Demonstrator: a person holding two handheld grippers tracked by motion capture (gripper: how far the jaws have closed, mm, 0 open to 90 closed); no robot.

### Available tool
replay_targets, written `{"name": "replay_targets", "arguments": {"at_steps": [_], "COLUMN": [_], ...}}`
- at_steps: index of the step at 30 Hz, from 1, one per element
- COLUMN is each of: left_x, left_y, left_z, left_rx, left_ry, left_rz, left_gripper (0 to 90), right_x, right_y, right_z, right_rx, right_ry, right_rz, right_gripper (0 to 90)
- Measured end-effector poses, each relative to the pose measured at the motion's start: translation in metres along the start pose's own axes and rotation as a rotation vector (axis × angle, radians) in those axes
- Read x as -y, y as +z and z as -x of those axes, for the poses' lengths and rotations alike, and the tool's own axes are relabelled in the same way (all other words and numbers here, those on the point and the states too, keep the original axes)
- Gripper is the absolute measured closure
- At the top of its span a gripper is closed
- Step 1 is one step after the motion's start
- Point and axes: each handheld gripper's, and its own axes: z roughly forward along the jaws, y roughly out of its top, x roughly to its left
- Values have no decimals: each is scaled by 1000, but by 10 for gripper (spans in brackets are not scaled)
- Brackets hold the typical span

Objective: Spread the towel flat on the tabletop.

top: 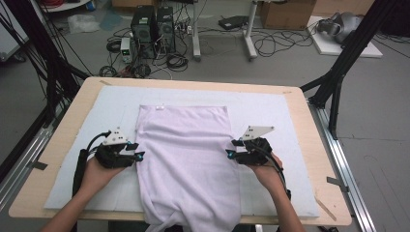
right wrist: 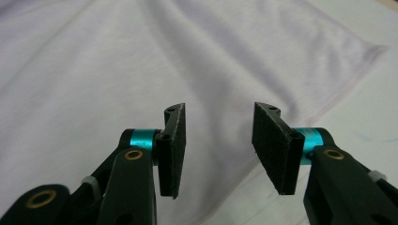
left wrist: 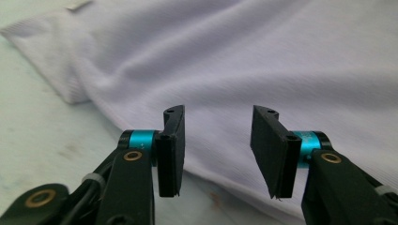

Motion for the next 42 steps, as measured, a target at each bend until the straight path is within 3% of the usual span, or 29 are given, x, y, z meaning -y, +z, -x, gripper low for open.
{"name": "replay_targets", "arguments": {"at_steps": [5, 9, 11, 13, 15, 17, 19, 21, 29, 34, 36, 38, 42], "left_x": [10, 16, 20, 23, 28, 31, 31, 32, 44, 52, 52, 50, 40], "left_y": [-11, -15, -13, -7, -1, -2, -3, -6, -40, -66, -71, -70, -54], "left_z": [29, 54, 62, 67, 68, 68, 64, 62, 59, 62, 64, 62, 50], "left_rx": [94, 184, 222, 232, 255, 237, 259, 258, 210, 224, 227, 221, 194], "left_ry": [23, 62, 85, 110, 131, 157, 152, 160, 159, 152, 154, 145, 122], "left_rz": [2, -5, -31, -65, -105, -83, -96, -104, -95, -63, -45, -34, -19], "left_gripper": [500, 470, 463, 468, 574, 685, 838, 859, 872, 867, 777, 669, 578], "right_x": [20, 35, 41, 44, 46, 48, 48, 48, 49, 52, 53, 51, 43], "right_y": [-6, -3, -2, 0, 5, 6, 6, 6, -9, -29, -37, -40, -29], "right_z": [-25, -44, -51, -55, -57, -61, -62, -63, -73, -88, -90, -87, -75], "right_rx": [-91, -149, -168, -184, -207, -204, -228, -246, -273, -312, -321, -312, -252], "right_ry": [-6, -28, -34, -47, -54, -69, -70, -74, -83, -100, -106, -98, -94], "right_rz": [19, -4, -21, -45, -77, -57, -62, -65, -43, -23, -5, 19, -6], "right_gripper": [517, 507, 508, 527, 591, 680, 800, 872, 881, 879, 825, 726, 618]}}
